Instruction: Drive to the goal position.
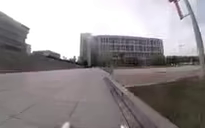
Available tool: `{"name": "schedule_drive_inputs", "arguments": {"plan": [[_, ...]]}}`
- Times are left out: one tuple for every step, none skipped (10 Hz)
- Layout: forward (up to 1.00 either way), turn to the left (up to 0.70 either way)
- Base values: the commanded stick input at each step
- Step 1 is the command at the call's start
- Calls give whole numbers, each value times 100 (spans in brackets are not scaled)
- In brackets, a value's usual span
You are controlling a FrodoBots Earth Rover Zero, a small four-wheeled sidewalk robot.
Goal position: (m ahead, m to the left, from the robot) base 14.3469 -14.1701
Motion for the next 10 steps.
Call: {"name": "schedule_drive_inputs", "arguments": {"plan": [[99, 0], [99, 0], [99, 1], [99, 14], [99, 25], [99, 32], [99, 29], [99, 24], [99, 12], [99, 3]]}}
